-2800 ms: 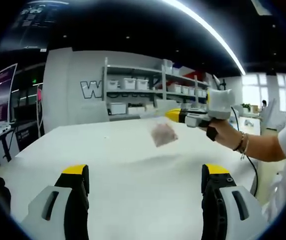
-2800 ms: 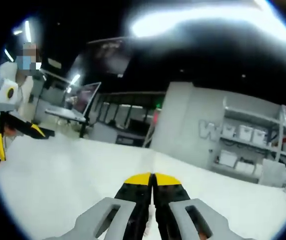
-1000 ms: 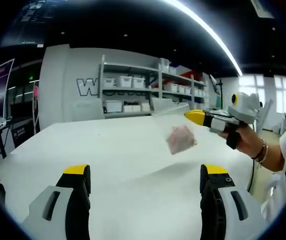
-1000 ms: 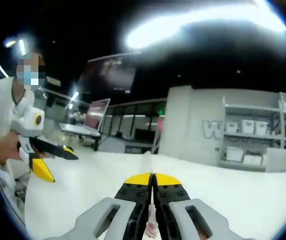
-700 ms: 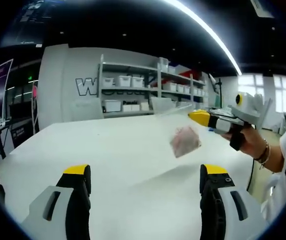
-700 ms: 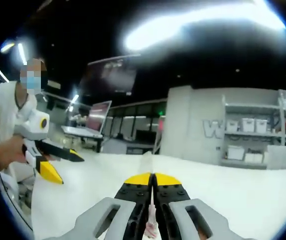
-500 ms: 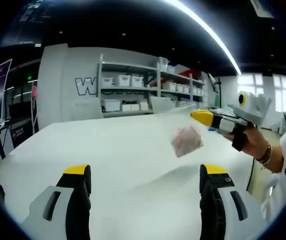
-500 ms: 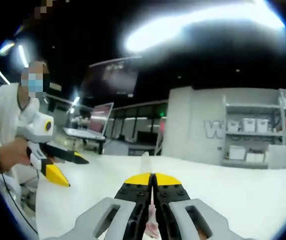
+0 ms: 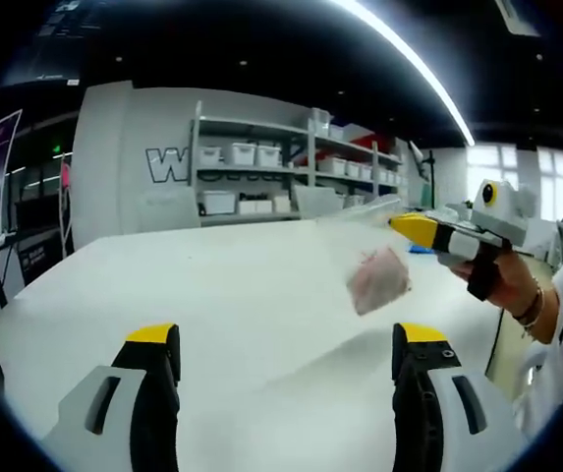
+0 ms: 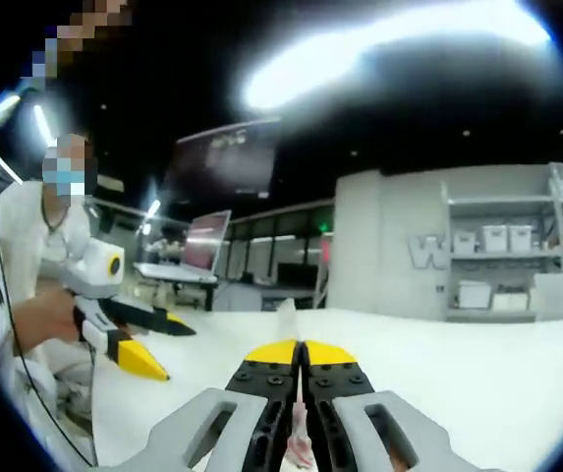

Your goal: Open the resealable bag by pulling the two sides of the seal apart until the entire bag opening is separated and visibly accessible.

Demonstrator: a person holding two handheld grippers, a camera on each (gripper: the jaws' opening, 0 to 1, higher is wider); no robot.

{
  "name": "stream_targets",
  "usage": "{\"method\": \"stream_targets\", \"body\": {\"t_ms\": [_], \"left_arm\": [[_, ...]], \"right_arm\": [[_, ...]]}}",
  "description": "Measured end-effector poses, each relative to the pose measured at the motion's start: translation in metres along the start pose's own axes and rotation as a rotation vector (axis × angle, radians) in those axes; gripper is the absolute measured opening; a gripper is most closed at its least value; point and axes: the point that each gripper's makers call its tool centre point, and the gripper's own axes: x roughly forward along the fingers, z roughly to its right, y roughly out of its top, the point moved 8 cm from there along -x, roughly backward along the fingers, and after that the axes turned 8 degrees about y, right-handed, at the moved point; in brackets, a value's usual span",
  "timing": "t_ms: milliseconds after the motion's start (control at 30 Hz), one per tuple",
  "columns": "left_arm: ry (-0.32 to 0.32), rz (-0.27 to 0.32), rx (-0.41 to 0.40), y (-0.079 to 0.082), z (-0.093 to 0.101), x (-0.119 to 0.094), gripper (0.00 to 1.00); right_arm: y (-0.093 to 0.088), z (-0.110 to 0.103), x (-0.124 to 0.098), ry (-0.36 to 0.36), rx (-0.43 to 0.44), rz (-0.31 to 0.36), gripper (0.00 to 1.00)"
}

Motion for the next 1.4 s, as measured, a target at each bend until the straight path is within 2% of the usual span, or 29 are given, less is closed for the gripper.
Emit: {"method": "stream_targets", "body": {"t_ms": [533, 633, 867, 1100, 1400], "left_arm": [[-0.012, -0.012, -0.008, -0.004, 0.001, 0.000, 0.87], [-0.012, -0.010, -0.010, -0.003, 0.000, -0.001, 0.87], [-0.024, -0.007, -0.009, -0.003, 0.000, -0.001, 0.85], [-0.042, 0.005, 0.008, -0.002, -0.001, -0.003, 0.79], [-0.033, 0.016, 0.014, -0.002, -0.005, -0.004, 0.77]], "right_arm": [[-0.007, -0.016, -0.009, 0.015, 0.042, -0.012, 0.00], [-0.004, -0.017, -0.009, 0.004, -0.018, -0.019, 0.00], [-0.006, -0.036, -0.006, 0.051, -0.105, -0.055, 0.00], [-0.012, -0.041, -0.003, 0.085, -0.122, -0.075, 0.00], [-0.004, -0.032, 0.004, 0.073, -0.143, -0.055, 0.00]]}}
